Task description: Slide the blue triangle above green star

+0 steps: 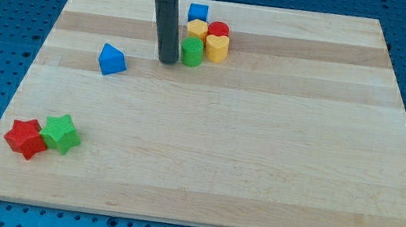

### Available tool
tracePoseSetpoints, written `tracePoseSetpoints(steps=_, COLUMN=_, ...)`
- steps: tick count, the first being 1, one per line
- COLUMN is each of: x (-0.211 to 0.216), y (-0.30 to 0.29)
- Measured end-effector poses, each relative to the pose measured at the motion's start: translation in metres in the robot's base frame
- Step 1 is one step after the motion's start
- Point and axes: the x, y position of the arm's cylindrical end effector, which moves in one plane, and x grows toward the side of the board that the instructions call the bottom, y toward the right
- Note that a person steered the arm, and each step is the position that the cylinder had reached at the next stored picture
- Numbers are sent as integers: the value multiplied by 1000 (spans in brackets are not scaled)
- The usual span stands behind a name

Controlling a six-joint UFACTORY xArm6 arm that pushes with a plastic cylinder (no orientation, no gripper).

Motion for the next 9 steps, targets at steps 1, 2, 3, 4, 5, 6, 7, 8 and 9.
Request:
tracePoseSetpoints(steps=1, x=9, y=-62)
tracePoseSetpoints(steps=2, x=87, y=-69)
tracePoseSetpoints(steps=3, x=140, y=-85)
tracePoseSetpoints(steps=4, x=122, y=-83)
tracePoseSetpoints(steps=5, x=94, y=-76)
tracePoseSetpoints(steps=6, x=77, y=-91)
tracePoseSetpoints(steps=7, x=76, y=-124)
tracePoseSetpoints(steps=8, x=97, y=-136)
tracePoseSetpoints(steps=9, x=110, y=-141)
